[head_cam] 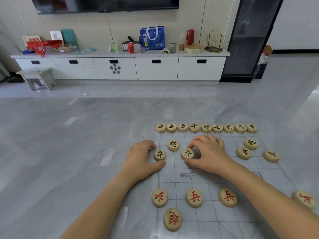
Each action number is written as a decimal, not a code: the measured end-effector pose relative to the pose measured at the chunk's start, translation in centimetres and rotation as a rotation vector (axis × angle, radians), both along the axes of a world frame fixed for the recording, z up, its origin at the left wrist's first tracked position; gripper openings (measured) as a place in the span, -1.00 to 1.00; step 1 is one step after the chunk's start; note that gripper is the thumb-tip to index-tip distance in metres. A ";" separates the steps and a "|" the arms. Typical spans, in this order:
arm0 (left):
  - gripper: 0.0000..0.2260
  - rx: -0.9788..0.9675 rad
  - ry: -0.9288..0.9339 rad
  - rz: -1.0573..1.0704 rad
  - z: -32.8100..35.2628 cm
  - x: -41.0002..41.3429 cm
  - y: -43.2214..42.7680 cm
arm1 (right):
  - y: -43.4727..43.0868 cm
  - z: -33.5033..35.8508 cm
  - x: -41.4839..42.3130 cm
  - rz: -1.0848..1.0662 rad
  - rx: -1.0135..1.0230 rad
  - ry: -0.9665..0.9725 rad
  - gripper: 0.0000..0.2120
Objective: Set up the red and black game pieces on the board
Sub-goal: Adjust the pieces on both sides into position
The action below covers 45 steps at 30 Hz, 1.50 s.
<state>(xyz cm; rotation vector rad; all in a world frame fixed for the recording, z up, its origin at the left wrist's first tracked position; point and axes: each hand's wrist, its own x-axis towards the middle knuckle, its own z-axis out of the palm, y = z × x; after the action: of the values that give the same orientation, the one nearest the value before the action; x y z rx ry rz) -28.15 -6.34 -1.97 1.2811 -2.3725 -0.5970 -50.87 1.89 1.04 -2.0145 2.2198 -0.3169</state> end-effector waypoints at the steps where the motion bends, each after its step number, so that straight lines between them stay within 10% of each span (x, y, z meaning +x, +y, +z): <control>1: -0.58 0.005 0.010 0.011 0.1 -0.1 0.0 | -0.1 0.0 0.0 -0.007 0.002 0.002 -0.55; 45: -0.49 -0.077 0.023 -0.016 -1.1 -0.1 -0.9 | -4.6 -0.5 3.2 -0.061 -0.010 -0.034 -0.54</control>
<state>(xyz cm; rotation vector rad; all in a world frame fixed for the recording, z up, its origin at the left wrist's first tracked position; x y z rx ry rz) -28.20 -7.25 -3.08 1.2173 -2.3647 -0.5177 -47.69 -2.75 0.58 -1.9349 2.2669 -0.3664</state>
